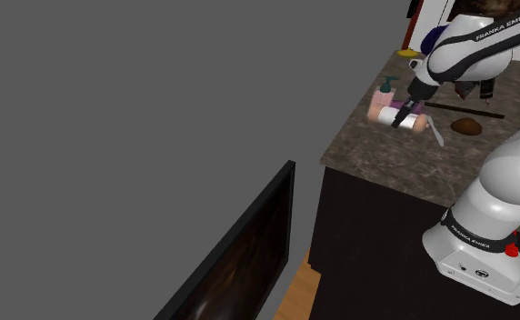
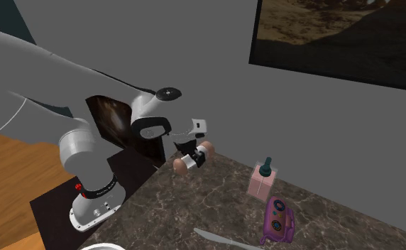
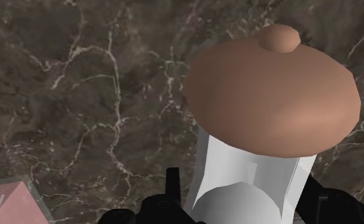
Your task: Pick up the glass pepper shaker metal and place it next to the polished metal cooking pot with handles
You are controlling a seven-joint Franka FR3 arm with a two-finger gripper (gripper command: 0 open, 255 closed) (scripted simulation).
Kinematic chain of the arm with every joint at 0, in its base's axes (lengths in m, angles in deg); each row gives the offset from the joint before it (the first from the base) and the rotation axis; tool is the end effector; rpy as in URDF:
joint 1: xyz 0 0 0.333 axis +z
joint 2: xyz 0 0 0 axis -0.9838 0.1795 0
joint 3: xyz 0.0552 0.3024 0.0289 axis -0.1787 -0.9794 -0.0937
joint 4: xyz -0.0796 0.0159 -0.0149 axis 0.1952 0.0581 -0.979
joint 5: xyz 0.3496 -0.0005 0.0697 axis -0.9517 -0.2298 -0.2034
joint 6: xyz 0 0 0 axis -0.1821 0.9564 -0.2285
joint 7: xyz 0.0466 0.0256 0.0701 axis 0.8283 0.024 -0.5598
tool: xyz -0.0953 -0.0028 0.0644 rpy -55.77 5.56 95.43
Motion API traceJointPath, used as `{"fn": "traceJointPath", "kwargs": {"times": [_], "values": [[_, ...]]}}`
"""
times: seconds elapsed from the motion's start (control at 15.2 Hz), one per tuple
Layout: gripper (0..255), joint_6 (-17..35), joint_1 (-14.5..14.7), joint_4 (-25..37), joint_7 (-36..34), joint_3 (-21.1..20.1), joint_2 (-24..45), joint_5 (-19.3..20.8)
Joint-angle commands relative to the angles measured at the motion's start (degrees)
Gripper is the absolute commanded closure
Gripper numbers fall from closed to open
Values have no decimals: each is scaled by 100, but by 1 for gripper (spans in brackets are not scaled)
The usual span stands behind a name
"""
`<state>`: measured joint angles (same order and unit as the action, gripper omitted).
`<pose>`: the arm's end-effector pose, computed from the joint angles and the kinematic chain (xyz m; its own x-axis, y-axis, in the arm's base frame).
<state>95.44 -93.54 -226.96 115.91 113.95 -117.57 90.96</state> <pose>0.2395 -0.2439 0.3654 0.9731 0.0207 0.2294 0.0168 -0.9997 0.0188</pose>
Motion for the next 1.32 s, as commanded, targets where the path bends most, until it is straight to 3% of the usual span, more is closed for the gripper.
{"fn": "traceJointPath", "kwargs": {"times": [0.0,1.25], "values": [[255,-218,-29,87,-26,-69,-131,-2],[255,-2001,-75,1076,-221,-636,-937,-196]]}}
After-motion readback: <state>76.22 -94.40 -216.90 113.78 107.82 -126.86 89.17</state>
